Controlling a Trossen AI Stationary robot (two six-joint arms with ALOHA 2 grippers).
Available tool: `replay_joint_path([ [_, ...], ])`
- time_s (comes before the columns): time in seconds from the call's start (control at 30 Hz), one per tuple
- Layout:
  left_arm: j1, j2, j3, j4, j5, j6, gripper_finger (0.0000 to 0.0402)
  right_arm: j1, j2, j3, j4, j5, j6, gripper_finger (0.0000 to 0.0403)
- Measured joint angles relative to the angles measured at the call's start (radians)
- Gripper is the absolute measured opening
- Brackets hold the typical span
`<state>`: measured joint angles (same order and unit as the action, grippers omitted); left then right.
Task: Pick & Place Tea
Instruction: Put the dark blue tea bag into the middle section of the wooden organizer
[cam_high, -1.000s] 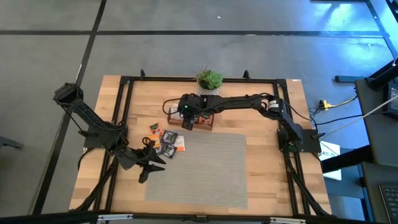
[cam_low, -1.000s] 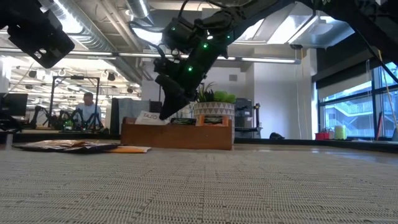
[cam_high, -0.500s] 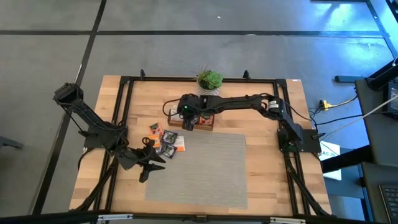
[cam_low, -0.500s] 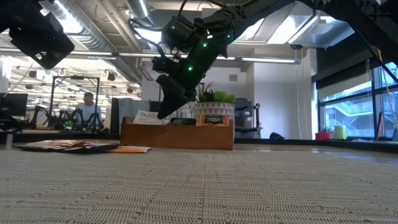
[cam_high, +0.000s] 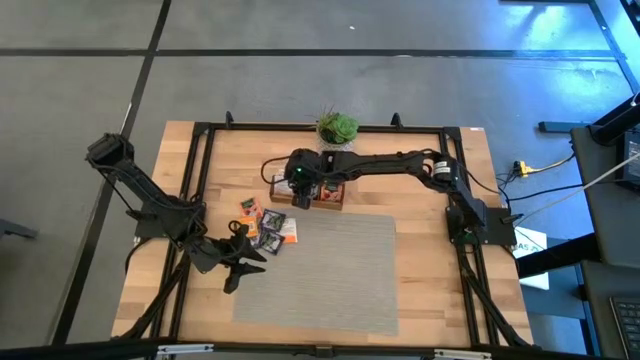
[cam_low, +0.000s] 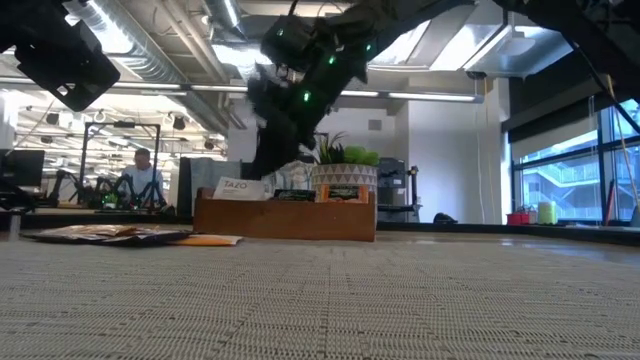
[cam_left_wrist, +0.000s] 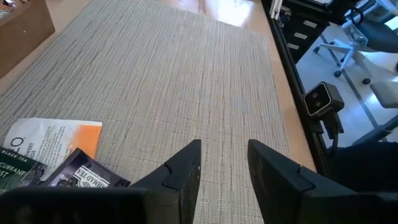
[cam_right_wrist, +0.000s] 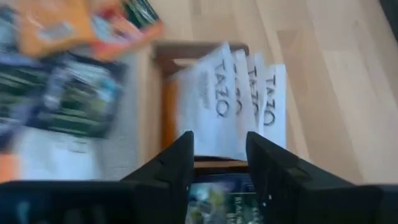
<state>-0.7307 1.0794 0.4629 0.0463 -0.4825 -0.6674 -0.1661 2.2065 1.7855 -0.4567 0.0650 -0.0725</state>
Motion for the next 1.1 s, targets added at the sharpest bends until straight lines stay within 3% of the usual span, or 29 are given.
replay_joint_path([
  [0.17, 0.033, 0.020, 0.000, -0.025, -0.005, 0.040, 0.0127, 0.051, -0.065, 0.003, -0.028, -0.198, -0.007, 0.0153],
  [0.23, 0.063, 0.045, 0.000, -0.048, -0.004, 0.047, 0.0127, 0.087, -0.069, -0.007, -0.038, -0.224, 0.004, 0.0154],
  [0.4, 0.138, 0.102, 0.000, -0.128, 0.024, 0.005, 0.0127, 0.162, -0.057, -0.086, 0.040, -0.217, 0.012, 0.0154],
  [0.57, 0.187, 0.140, 0.000, -0.238, 0.088, -0.052, 0.0127, 0.218, -0.055, -0.222, 0.296, -0.215, -0.002, 0.0154],
  [0.7, 0.205, 0.192, 0.000, -0.254, 0.120, -0.053, 0.0127, 0.229, -0.055, -0.279, 0.449, -0.228, 0.171, 0.0154],
  [0.77, 0.210, 0.221, 0.000, -0.254, 0.124, -0.047, 0.0127, 0.227, -0.055, -0.289, 0.464, -0.246, 0.189, 0.0154],
  [1.0, 0.233, 0.305, 0.002, -0.252, 0.129, -0.041, 0.0127, 0.255, -0.055, -0.291, 0.467, -0.240, -0.027, 0.0154],
  [1.1, 0.236, 0.326, 0.004, -0.248, 0.122, -0.042, 0.0127, 0.260, -0.054, -0.291, 0.469, -0.194, 0.010, 0.0154],
])
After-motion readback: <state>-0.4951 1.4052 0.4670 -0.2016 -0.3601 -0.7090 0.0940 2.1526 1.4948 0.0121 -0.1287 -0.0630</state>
